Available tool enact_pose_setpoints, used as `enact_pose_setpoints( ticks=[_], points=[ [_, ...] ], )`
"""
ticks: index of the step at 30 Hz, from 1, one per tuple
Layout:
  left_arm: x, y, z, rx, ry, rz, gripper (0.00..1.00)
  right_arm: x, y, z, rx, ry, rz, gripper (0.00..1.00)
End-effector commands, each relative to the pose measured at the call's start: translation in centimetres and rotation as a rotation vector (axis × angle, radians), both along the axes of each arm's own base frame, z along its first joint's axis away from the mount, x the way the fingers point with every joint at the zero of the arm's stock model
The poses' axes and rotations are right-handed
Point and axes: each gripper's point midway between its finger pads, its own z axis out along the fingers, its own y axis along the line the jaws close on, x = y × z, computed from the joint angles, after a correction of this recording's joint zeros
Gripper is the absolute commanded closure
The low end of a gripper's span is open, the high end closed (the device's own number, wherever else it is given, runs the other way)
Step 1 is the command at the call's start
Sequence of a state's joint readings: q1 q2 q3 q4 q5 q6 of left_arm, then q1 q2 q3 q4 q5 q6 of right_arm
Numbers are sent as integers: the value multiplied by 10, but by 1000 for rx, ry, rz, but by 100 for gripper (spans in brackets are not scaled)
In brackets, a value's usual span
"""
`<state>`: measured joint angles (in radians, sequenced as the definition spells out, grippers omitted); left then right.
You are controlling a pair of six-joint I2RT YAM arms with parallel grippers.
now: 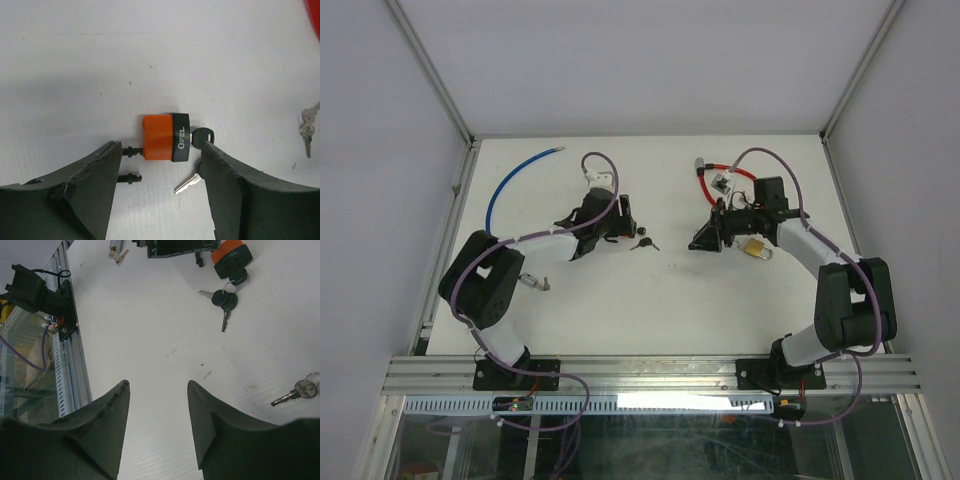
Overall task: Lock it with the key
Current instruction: Move the lock to the center of the board, then pick up the lock from the center of the board.
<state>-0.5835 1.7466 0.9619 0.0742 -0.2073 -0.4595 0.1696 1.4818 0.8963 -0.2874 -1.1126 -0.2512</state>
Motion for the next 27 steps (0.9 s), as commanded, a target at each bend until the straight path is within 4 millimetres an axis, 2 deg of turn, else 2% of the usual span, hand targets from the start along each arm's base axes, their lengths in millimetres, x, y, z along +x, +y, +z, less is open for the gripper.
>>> enact_pose_setpoints(
  ticks=[1, 6, 10, 11, 15, 21, 24, 27],
  points=[
    [-2, -4, 50, -77, -175, -48, 35, 2, 8, 6, 33, -8, 27, 48],
    [-27, 1, 48, -116, -214, -115, 33, 4, 20, 6, 76, 82, 43, 48],
    [-50, 5, 49, -162, -245, -164, 33, 14, 43, -4, 21, 154, 60, 48],
    [-54, 9, 64, -182, -284, -158, 33, 18, 49, -6, 12, 175, 60, 48],
    [-70, 27, 71, -183, -331, -136, 32, 45, 63, -20, -2, 246, 25, 48],
    [-89, 51, 71, -184, -367, -85, 31, 88, 80, -41, -76, 223, 15, 44],
    [-95, 56, 68, -200, -373, -68, 31, 107, 92, -43, -104, 209, 30, 38],
    [-98, 55, 67, -229, -372, -70, 31, 116, 105, -50, -139, 219, 48, 36]
  ],
)
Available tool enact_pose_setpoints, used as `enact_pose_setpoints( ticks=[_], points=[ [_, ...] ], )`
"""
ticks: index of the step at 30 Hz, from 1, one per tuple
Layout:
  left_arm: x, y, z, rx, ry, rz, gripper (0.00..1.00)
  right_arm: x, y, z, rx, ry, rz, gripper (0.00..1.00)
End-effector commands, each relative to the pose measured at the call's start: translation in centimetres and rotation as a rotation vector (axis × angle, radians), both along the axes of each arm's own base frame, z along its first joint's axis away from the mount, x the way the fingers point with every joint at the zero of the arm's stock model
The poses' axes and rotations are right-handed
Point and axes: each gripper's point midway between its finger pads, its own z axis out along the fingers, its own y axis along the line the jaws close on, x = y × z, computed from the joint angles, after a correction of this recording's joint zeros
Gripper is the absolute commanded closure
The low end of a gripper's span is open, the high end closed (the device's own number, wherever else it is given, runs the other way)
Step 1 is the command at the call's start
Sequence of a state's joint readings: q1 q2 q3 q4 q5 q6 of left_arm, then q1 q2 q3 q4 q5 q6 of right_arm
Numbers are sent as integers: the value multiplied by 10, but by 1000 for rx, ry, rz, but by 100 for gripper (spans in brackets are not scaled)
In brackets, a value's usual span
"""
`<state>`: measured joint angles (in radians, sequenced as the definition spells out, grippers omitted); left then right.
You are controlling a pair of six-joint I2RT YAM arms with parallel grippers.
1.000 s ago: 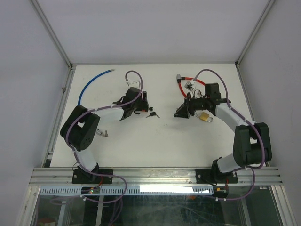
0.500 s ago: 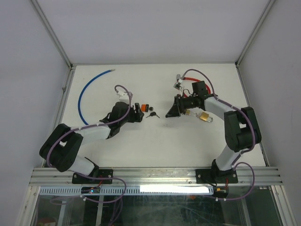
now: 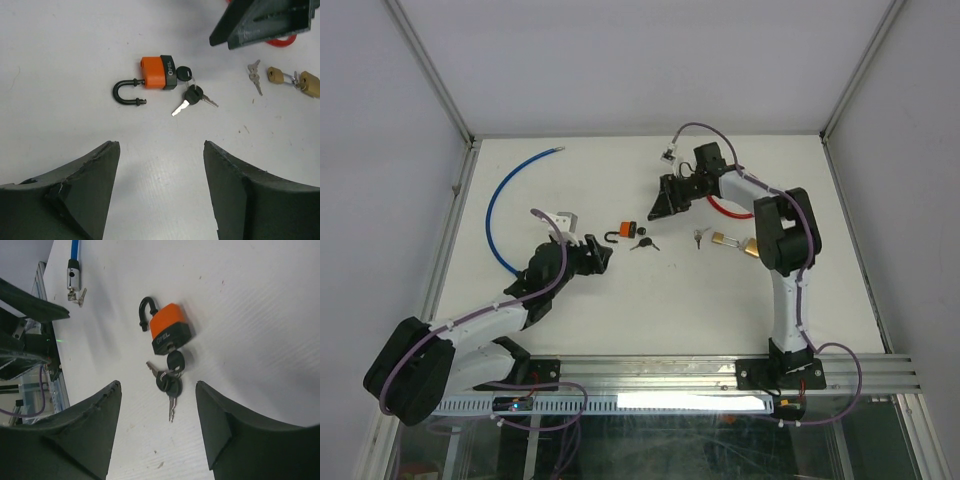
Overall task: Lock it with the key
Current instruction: Pick up the lock from the center of the board.
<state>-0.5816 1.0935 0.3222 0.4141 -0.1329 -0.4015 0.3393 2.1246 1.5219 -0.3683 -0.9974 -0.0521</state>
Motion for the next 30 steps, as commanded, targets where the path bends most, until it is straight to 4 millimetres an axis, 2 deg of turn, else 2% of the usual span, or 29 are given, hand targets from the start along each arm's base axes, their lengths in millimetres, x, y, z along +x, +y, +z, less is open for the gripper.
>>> enact_pose_setpoints(
  ticks=[1, 4, 11, 14, 19, 25, 30],
  points=[
    [4, 0, 19, -74, -71, 20, 32, 12, 21, 5, -44, -35, 39, 36],
    [10, -4, 22, -110, -55, 31, 39, 19, 29, -1, -52, -33, 37, 35],
    [40, -16, 14, -222, 48, -8, 73, 29, 35, -19, -61, 17, 3, 35],
    [56, -24, 13, -227, 57, -25, 74, 28, 41, -21, -47, 38, 6, 35],
    [77, -33, -7, -185, 105, -33, 75, 26, 48, -22, -4, 92, 12, 36],
    [90, -41, -40, -151, 180, -50, 76, 21, 53, -29, 22, 159, 16, 37],
    [94, -40, -58, -146, 223, -37, 76, 15, 60, -35, 15, 191, 13, 38]
  ],
)
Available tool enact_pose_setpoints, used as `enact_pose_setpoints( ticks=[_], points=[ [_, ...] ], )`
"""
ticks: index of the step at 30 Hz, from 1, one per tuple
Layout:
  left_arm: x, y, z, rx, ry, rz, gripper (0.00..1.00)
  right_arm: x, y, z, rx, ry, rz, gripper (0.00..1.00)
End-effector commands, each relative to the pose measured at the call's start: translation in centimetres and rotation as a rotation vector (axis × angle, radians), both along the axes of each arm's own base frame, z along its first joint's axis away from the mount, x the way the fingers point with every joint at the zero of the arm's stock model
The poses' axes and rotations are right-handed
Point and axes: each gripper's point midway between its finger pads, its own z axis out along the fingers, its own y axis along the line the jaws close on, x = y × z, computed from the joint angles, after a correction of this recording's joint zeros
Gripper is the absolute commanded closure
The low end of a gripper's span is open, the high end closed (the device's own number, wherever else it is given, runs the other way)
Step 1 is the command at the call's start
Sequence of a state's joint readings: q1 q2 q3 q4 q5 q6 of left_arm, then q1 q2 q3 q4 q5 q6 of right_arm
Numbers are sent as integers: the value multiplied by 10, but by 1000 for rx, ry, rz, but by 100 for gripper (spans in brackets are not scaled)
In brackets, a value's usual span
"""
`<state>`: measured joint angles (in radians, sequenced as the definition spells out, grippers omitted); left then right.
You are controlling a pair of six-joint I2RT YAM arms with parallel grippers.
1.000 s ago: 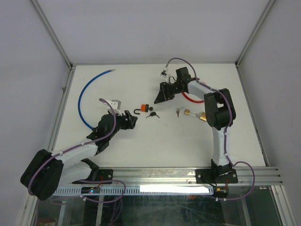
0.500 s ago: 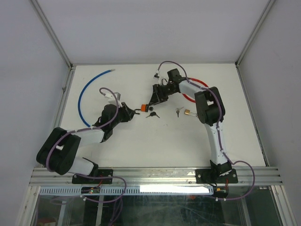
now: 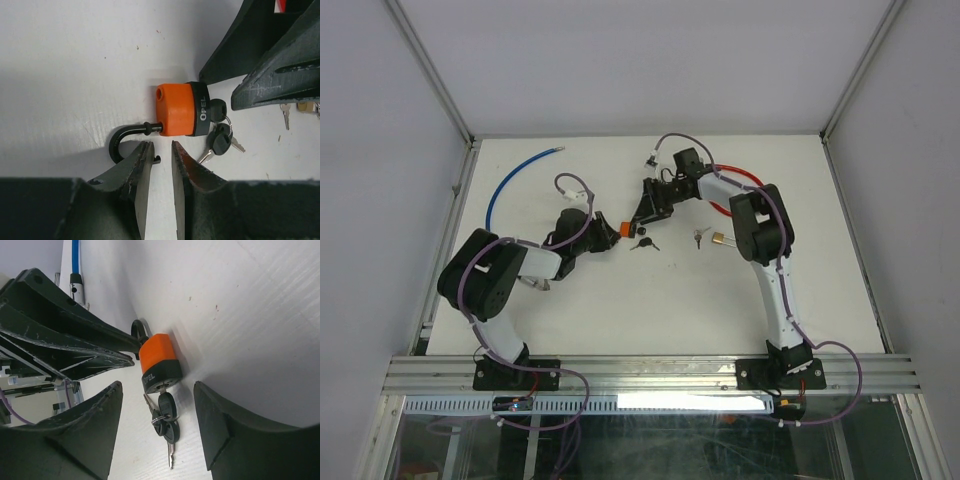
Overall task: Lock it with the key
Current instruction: Pick up the lock from the center of the board.
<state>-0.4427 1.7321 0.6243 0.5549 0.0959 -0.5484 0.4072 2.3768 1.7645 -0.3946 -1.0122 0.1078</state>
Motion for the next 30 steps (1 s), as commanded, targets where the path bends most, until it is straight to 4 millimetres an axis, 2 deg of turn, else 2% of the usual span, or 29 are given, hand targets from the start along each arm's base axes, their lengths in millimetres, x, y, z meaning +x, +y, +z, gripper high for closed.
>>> enact_pose_setpoints(
  ticks=[1, 9, 18, 21, 23, 30],
  points=[
    [16, -6, 17, -49, -51, -6, 76, -2, 15, 3, 19, 15, 7, 39],
    [16, 3, 2, -16, -19, 15, 77, -9, 23, -6, -5, 38, 10, 39],
    [13, 9, -16, -11, 28, 12, 85, -20, 31, 11, 93, 93, 41, 41],
    [14, 11, -18, -12, 31, 12, 85, -24, 33, 14, 114, 89, 64, 47],
    [13, 12, -19, -13, 35, 12, 85, -24, 33, 13, 109, 77, 66, 51],
    [13, 11, -18, -24, 30, 1, 84, -23, 35, -3, 33, 36, 50, 52]
  ],
)
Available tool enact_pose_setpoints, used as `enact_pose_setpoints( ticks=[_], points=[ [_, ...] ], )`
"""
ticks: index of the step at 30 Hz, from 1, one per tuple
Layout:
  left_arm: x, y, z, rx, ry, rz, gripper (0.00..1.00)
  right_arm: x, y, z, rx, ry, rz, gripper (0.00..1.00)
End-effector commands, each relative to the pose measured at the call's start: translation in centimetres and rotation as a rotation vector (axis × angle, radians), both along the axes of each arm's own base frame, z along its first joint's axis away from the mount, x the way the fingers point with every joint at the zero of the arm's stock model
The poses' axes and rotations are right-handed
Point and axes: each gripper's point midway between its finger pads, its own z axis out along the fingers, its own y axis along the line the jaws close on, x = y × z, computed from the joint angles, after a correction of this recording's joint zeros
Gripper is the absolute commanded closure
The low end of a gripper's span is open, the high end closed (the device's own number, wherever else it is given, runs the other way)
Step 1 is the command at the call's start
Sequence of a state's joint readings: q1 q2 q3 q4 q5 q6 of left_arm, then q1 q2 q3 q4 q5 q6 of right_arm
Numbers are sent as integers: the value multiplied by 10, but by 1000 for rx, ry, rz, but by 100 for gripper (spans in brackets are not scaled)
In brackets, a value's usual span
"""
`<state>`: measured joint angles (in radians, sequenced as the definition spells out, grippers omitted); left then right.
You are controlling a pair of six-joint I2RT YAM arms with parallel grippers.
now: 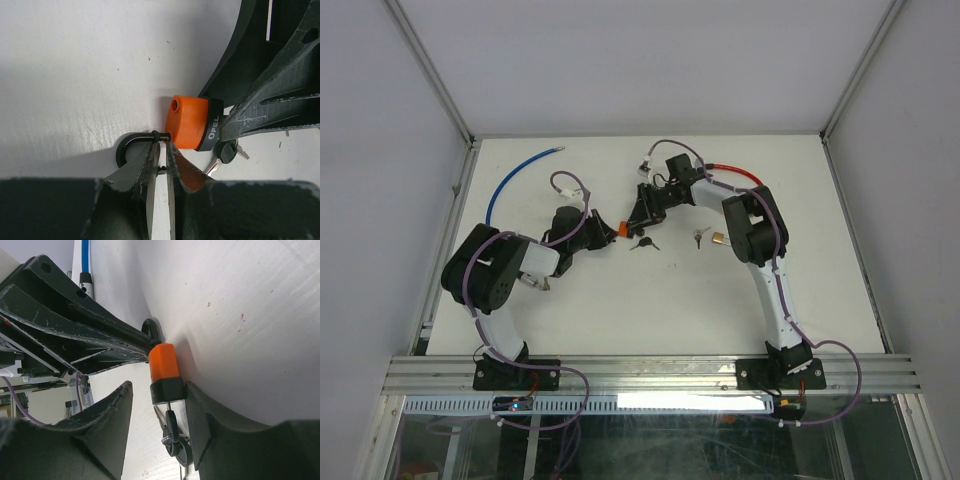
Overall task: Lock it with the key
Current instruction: Pick up the lock from the center of the board.
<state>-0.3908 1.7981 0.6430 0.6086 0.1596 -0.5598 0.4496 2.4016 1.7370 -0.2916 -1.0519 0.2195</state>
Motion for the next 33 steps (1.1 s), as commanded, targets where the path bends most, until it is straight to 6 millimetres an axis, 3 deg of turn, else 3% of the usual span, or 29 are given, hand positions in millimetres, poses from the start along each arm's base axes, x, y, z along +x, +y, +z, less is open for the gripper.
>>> enact_pose_setpoints(
  ticks=[1, 5, 10, 14, 19, 21, 26, 33],
  points=[
    [0, 4, -10, 13, 18, -1, 84, -7, 12, 1, -13, -36, 32, 52],
    [-2, 2, -1, -4, -2, -16, 83, -7, 11, -2, -26, -43, 32, 65],
    [-4, 3, 14, -15, -35, -27, 82, -8, 9, 2, -21, -58, 35, 88],
    [-12, 4, 37, -37, -78, -40, 68, -9, 4, 23, 28, -91, 45, 98],
    [-33, 11, 72, -57, -160, -61, 52, -10, -7, 50, 96, -138, 56, 100],
    [-42, 14, 94, -68, -223, -69, 47, -12, -11, 58, 112, -154, 62, 100],
    [-73, 14, 126, -124, -340, -137, 29, -24, -20, 76, 146, -177, 89, 100],
    [-111, 8, 153, -179, -514, -272, 28, -62, -41, 107, 145, -266, 154, 100]
  ],
)
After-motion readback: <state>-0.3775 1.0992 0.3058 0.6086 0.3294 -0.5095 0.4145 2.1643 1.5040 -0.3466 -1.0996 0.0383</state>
